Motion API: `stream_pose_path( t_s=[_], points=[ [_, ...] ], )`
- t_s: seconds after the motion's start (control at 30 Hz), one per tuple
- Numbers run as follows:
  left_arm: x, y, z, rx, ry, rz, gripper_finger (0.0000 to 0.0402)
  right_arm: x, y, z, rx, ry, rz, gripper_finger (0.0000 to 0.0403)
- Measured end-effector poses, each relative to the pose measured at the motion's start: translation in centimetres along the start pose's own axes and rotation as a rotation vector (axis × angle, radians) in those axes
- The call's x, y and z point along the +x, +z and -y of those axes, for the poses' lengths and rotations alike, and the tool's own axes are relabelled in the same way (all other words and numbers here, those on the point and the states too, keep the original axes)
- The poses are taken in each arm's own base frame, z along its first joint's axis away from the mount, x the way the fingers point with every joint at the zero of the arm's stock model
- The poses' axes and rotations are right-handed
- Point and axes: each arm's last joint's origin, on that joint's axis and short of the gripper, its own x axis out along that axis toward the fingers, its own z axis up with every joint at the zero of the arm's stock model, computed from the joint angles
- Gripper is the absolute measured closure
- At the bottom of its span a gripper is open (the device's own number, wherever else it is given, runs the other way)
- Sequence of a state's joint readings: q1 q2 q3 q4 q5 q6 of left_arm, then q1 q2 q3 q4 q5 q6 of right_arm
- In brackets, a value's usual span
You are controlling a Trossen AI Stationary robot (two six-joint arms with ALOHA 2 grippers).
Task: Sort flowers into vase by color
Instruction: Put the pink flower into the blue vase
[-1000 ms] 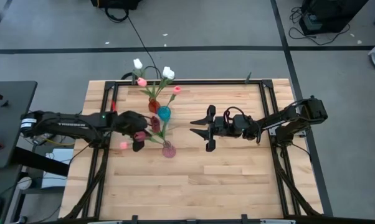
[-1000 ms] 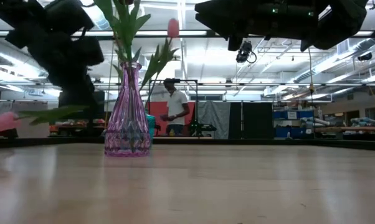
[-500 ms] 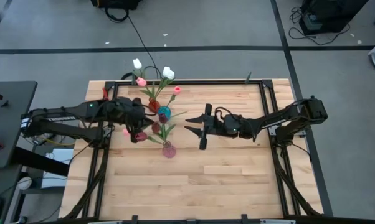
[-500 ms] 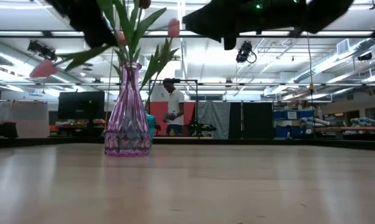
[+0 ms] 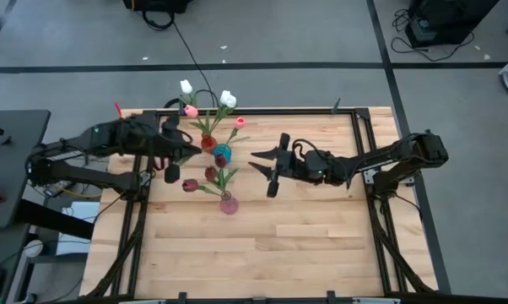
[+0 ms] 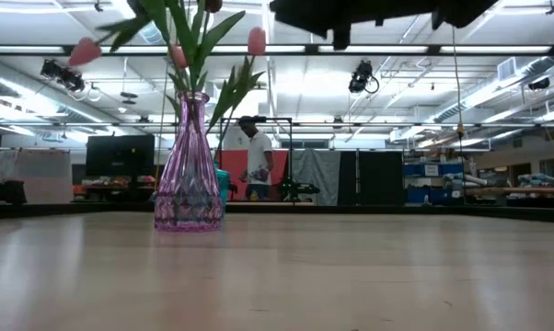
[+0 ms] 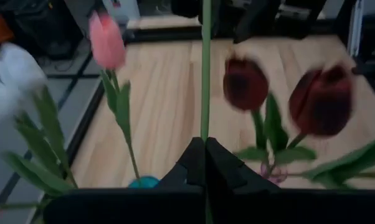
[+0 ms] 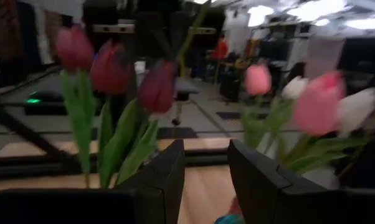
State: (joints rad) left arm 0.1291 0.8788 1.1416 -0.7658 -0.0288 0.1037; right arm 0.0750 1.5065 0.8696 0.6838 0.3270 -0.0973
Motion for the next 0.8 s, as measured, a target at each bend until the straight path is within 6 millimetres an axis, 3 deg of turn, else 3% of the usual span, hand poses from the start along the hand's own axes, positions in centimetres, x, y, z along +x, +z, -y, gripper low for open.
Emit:
stream_pose_path(
  t_s=[0.17, 0.37, 0.57, 0.8],
  points=[
    [-1.0, 2.5, -0.4, -0.001, 0.002, -0.039, 0.0401, -1.1, 1.9, -0.1, -0.072, -0.061, 0.045, 0.0267],
    [1.0, 4.8, -0.6, 0.040, -0.030, -0.107, 0.0401, -1.0, 5.0, 0.8, -0.061, -0.068, 0.141, 0.0267],
    [3.1, 5.0, -0.4, 0.090, -0.073, -0.147, 0.0401, -0.6, 6.2, 1.2, -0.084, -0.031, 0.174, 0.0257],
    [3.6, 5.2, -0.4, 0.116, -0.074, -0.139, 0.0401, -0.5, 6.7, 1.3, -0.086, 0.009, 0.194, 0.0268]
  ],
)
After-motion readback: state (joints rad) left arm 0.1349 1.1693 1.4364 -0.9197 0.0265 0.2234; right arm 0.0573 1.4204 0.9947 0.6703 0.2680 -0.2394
